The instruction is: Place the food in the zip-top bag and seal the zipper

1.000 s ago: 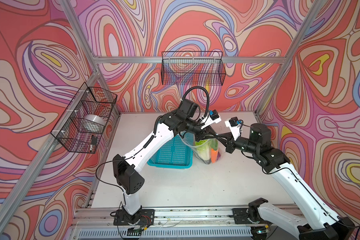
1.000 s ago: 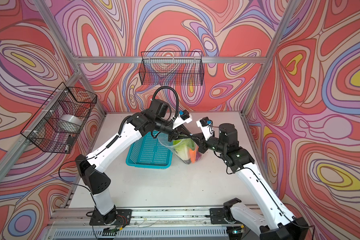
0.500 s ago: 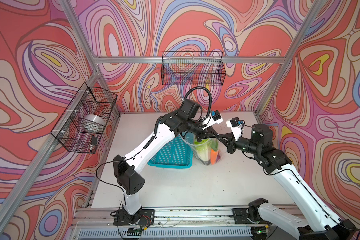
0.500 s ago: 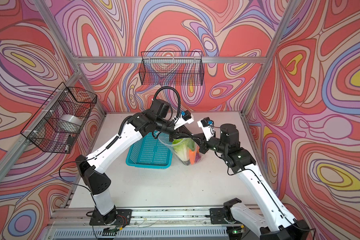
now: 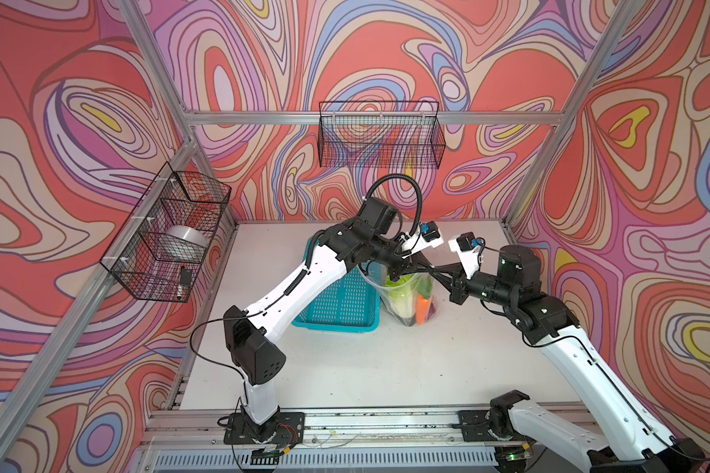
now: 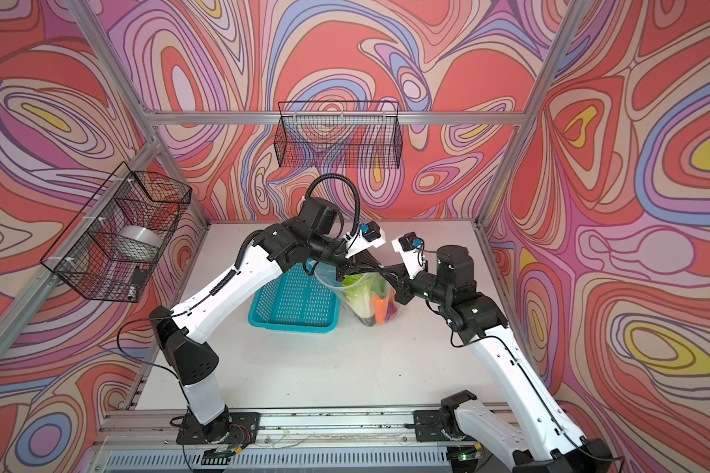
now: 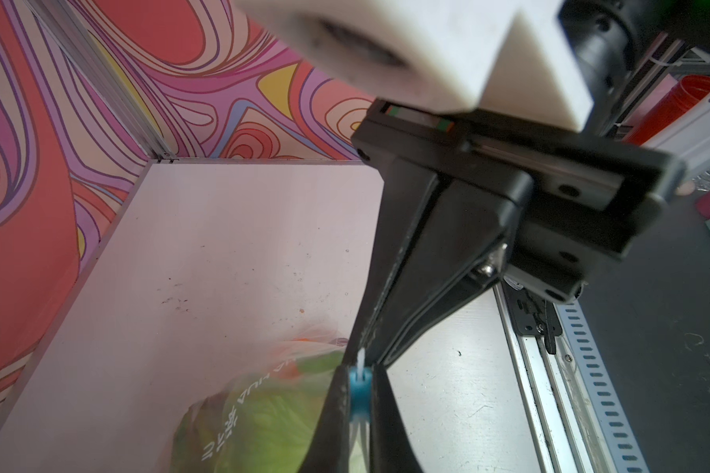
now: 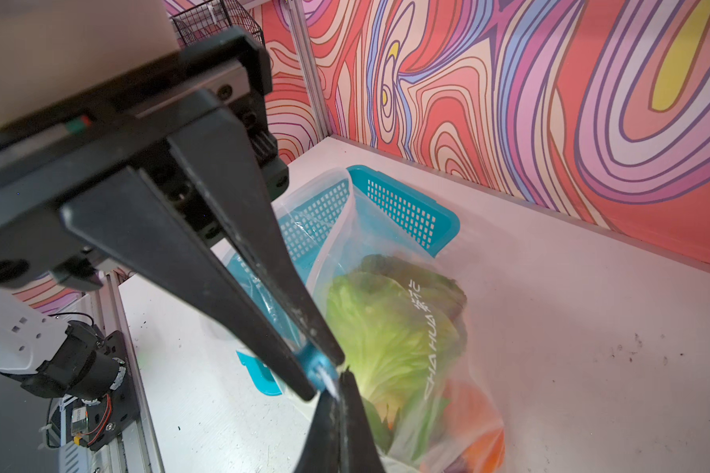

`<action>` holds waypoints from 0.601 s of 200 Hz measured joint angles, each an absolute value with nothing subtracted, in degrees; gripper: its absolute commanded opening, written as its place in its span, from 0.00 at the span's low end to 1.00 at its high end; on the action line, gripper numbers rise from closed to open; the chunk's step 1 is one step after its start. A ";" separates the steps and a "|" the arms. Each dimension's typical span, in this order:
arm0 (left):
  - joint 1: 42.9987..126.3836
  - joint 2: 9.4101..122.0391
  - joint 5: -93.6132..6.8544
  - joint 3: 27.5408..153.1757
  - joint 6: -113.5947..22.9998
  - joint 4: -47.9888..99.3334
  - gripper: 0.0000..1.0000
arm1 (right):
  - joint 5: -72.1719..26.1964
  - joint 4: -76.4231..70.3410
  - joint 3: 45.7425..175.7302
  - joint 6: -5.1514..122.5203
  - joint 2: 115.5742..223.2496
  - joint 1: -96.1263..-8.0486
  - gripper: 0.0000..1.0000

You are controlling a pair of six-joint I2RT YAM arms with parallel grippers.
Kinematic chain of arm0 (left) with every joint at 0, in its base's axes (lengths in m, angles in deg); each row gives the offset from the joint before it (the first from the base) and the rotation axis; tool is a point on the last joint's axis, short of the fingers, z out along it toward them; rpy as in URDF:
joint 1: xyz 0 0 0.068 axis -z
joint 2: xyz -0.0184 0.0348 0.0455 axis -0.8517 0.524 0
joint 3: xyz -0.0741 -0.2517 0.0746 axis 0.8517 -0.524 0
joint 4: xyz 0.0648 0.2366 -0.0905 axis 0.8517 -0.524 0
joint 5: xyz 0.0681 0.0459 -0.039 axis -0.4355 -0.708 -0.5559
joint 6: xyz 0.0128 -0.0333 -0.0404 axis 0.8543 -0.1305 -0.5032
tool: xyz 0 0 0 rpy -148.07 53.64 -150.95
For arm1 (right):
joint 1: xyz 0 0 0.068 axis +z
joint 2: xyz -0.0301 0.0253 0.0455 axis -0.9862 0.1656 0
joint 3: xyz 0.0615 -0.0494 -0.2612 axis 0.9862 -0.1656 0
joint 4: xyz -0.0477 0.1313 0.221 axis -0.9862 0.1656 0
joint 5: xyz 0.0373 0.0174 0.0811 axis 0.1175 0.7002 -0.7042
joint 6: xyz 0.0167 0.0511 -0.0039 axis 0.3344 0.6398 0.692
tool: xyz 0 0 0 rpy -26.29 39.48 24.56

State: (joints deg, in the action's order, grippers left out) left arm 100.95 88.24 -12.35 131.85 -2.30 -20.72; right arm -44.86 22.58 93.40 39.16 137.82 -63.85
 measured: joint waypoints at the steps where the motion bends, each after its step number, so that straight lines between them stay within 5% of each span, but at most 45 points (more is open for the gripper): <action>1: 100.92 88.24 -12.33 131.85 -2.30 -20.72 0.00 | -44.86 22.58 93.40 39.16 137.79 -63.87 0.00; 120: 100.29 88.20 -12.22 130.67 -1.23 -19.67 0.00 | -44.20 22.50 93.03 40.65 136.66 -64.85 0.00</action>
